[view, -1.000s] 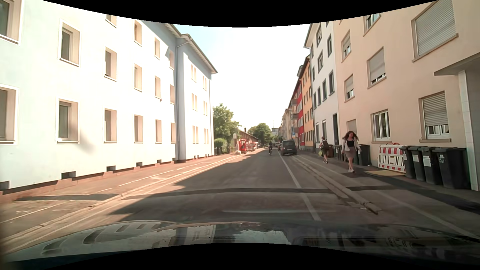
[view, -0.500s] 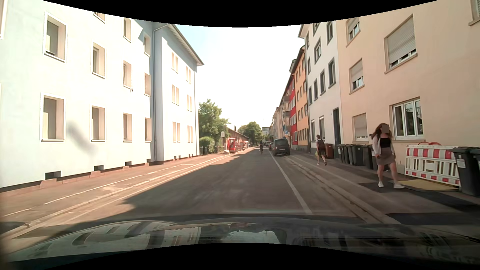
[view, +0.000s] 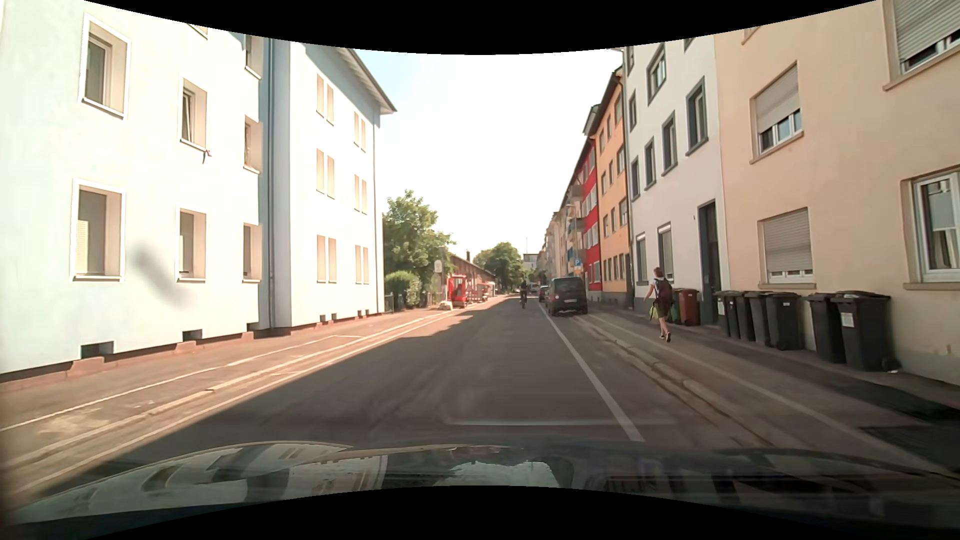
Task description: Follow the waypoints while adhering to traffic rules and regulations
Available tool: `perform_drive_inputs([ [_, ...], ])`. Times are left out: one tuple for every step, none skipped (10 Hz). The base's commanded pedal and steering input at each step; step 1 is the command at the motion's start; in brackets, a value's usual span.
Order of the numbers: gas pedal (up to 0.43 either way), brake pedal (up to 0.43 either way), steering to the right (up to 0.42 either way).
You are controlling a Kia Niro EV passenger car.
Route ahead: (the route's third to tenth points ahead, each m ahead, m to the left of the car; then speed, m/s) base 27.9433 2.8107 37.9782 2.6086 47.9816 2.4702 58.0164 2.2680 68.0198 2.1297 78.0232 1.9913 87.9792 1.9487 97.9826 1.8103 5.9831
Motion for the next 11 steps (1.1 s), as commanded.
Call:
perform_drive_inputs([
  [0.110,0.000,0.004],
  [0.110,0.000,0.004],
  [0.110,0.000,0.004],
  [0.110,0.000,0.004],
  [0.110,0.000,0.004],
  [0.110,0.000,0.004],
  [0.110,0.000,0.003],
  [0.110,0.000,0.003],
  [0.110,0.000,0.003],
  [0.110,0.000,0.003],
  [0.110,0.000,0.003],
])
